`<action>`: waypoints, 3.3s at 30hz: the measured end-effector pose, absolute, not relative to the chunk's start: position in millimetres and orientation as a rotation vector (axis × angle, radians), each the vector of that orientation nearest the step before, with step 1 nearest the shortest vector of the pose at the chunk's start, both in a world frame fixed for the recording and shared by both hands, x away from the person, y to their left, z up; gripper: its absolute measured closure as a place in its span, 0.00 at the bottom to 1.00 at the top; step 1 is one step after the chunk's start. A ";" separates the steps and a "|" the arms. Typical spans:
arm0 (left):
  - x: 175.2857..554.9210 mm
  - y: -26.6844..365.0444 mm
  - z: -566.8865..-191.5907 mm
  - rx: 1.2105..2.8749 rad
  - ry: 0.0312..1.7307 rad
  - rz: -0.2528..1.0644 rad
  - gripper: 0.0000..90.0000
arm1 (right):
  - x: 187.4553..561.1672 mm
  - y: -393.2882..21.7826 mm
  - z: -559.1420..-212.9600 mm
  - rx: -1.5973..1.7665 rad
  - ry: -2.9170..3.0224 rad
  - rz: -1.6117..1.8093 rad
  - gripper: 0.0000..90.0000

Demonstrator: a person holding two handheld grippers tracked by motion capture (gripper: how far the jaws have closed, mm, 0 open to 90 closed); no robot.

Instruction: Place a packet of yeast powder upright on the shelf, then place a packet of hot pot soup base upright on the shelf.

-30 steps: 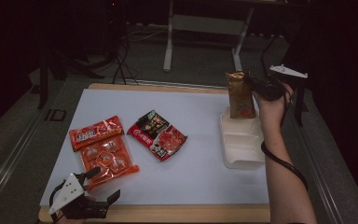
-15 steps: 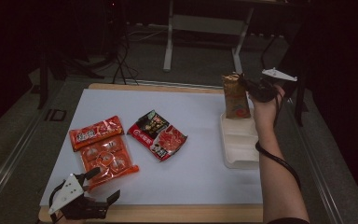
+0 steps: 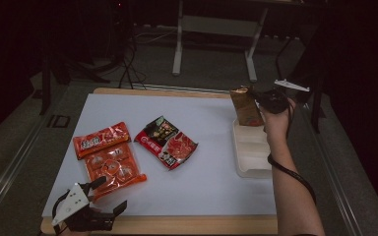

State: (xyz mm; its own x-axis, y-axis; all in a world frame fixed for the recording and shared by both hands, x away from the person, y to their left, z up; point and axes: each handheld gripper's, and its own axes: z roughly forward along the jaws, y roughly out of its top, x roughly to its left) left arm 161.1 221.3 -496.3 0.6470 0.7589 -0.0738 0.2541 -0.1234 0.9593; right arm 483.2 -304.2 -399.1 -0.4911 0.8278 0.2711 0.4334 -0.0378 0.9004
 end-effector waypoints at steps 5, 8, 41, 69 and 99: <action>161.5 221.3 -496.2 1.684 0.834 0.532 0.01 | 480.0 -313.5 -402.7 1.413 1.865 1.491 0.99; 161.7 221.2 -496.2 1.684 0.834 0.529 0.01 | 477.9 -319.2 -405.8 1.443 1.860 1.456 0.98; 167.9 214.1 -495.1 1.703 0.824 0.530 0.01 | 428.2 -348.1 -385.4 1.421 1.805 1.305 0.45; 192.4 178.3 -472.6 1.761 0.792 0.335 0.01 | 308.9 -315.4 -403.6 1.106 2.026 1.524 0.19; 253.5 118.1 -465.7 1.951 0.777 0.260 0.34 | 241.7 -298.6 -414.9 0.939 1.976 1.585 0.16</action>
State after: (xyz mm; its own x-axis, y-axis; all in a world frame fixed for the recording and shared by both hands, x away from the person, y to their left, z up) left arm 253.5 118.1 -465.7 0.7724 0.6190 -0.1420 0.4092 -0.3141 0.8567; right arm 241.7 -298.6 -414.9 -0.6743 0.7344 0.0765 0.2341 0.1144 0.9655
